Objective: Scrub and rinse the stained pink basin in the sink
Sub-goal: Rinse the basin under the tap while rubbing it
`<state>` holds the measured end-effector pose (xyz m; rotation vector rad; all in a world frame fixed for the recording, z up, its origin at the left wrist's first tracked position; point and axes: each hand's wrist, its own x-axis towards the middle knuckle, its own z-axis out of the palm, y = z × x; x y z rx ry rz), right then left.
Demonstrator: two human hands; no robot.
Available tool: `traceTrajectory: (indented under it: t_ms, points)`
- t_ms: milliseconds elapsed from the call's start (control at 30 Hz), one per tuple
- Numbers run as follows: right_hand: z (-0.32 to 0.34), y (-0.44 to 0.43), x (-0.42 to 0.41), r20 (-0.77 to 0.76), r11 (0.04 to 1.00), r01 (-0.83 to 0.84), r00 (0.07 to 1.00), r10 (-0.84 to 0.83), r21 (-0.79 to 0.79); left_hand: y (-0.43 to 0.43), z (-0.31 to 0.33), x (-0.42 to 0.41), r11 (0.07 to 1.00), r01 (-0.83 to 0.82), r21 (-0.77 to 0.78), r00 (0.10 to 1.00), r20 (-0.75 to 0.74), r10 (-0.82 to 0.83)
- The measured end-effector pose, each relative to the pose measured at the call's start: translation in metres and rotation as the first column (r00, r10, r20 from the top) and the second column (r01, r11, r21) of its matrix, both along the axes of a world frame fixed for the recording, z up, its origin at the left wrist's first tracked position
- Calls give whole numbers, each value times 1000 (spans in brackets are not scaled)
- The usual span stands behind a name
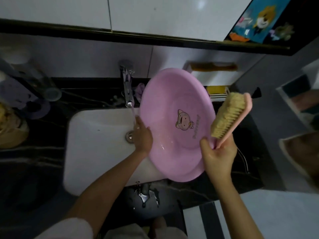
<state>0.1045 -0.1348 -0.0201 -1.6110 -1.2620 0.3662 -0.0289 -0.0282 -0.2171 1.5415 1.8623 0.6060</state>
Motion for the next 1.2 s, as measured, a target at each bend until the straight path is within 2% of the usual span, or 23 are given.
traceTrajectory:
  t_ms: [33,100,200,300,367,433,533,567,633,700,733,767,833,867,900,933,1000,1033,1100,1200]
  points:
    - [-6,-5,-2,15,1000,1,1000,-1,11,-14,-10,5,995,96,19,994,-51,-95]
    - [-12,-11,-5,28,1000,11,1000,-12,25,-43,-22,14,965,260,-38,952,-159,-263]
    - [-19,-11,-3,34,1000,23,999,-22,-3,-61,-25,21,903,409,-134,870,-242,-430]
    - [-23,-13,1,32,1000,11,999,-11,7,-31,-28,11,826,564,-14,748,-414,-518]
    - [-27,-17,1,37,1000,7,999,-7,4,-7,-30,2,816,570,101,752,-464,-468]
    - [-31,-21,-6,67,1000,7,998,-6,-12,2,-30,-1,844,521,127,801,-414,-432]
    - [-33,-22,-13,91,999,46,995,-45,-2,-23,-25,17,895,445,35,859,-298,-415]
    - [-33,-21,-14,93,999,51,994,-52,15,-37,-24,21,885,466,1,852,-268,-449]
    - [-30,-19,-10,79,997,74,994,-75,16,-63,-19,19,774,633,-25,749,-235,-620]
    - [-32,-19,-1,65,994,103,993,-101,-39,-78,-17,4,656,755,2,654,-79,-752]
    - [-33,-19,5,63,991,109,993,-104,-81,-83,-17,-3,676,736,35,676,11,-737]
    - [-32,-19,9,76,989,95,993,-87,-111,-83,-17,-9,761,647,43,759,64,-648]
    - [-31,-19,16,139,986,61,989,-39,-156,-74,-19,-19,943,306,-131,951,72,-299]
    - [-29,-19,18,178,984,48,984,-17,-173,-66,-20,-23,954,148,-260,988,81,-131]
    - [-26,-17,20,221,982,32,975,10,-189,-58,-20,-26,933,69,-355,991,134,-22]
    - [-23,-15,22,265,979,14,963,40,-202,-51,-20,-27,916,61,-396,970,240,39]
    - [-14,-7,27,347,974,-9,934,89,-226,-43,-20,-28,912,104,-398,872,477,108]
    - [-10,-1,29,378,973,-12,920,101,-231,-42,-21,-30,910,97,-404,839,525,144]
    - [1,16,34,433,974,-12,894,113,-228,-46,-18,-38,907,97,-411,830,536,154]
    - [19,54,40,537,973,-12,832,138,-230,-44,-14,-57,922,220,-318,816,578,5]
